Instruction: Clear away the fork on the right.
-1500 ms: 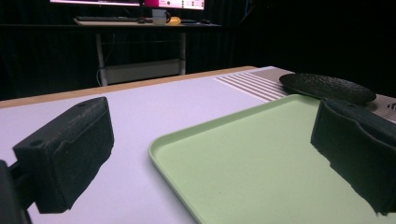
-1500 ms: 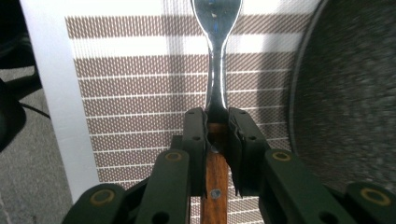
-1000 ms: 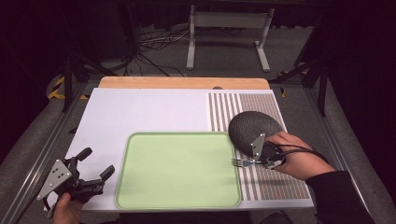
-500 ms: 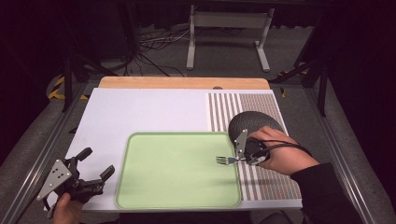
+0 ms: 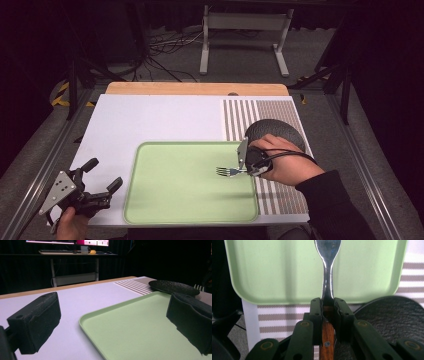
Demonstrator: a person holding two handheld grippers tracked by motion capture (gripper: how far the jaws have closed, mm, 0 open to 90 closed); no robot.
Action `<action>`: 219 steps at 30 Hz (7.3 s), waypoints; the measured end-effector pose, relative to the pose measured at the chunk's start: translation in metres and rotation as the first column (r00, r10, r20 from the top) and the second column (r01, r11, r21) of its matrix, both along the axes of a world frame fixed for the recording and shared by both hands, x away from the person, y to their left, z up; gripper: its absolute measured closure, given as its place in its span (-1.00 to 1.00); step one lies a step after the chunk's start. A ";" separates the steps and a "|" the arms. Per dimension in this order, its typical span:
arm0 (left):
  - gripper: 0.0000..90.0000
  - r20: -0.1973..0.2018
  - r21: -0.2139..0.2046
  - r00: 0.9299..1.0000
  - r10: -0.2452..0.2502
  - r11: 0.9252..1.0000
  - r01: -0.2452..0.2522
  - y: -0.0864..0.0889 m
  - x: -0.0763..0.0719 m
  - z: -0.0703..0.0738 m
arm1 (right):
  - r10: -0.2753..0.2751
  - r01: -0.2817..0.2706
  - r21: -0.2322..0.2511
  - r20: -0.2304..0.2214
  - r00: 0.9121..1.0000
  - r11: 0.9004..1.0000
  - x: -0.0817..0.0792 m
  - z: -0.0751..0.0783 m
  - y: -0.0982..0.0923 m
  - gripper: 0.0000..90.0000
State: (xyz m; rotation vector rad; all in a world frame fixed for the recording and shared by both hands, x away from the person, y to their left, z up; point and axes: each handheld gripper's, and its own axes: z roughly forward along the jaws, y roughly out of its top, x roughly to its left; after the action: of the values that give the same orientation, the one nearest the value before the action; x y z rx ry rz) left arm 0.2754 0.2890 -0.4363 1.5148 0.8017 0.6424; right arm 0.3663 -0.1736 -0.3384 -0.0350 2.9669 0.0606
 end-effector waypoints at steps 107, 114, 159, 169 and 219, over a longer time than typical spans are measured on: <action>-1.00 0.003 -0.008 1.000 0.001 1.000 -0.001 0.001 0.000 0.001 | -0.816 0.851 0.046 -0.260 0.516 0.524 0.020 -0.073 0.046 0.72; -1.00 0.003 -0.005 1.000 -0.001 1.000 0.001 0.002 0.000 0.001 | -0.797 0.833 0.068 -0.260 0.545 0.548 0.019 -0.071 0.046 0.57; -1.00 -0.002 -0.007 1.000 -0.002 1.000 0.002 0.001 0.000 0.000 | -0.415 0.432 0.471 -0.145 0.898 0.769 0.035 -0.082 0.056 1.00; -1.00 -0.001 -0.007 1.000 -0.001 1.000 0.001 0.001 0.000 0.000 | -0.414 0.434 0.449 -0.148 0.898 0.781 0.037 -0.091 0.058 1.00; -1.00 -0.002 -0.005 1.000 0.000 1.000 0.000 0.001 0.001 0.000 | -0.556 0.539 0.446 -0.107 0.825 0.714 0.055 -0.091 0.016 1.00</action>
State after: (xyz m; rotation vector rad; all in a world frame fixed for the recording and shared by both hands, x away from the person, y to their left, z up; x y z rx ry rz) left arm 0.2761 0.2897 -0.4363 1.5111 0.8042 0.6381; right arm 0.4209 -0.1578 -0.4291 0.8942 2.7067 0.6694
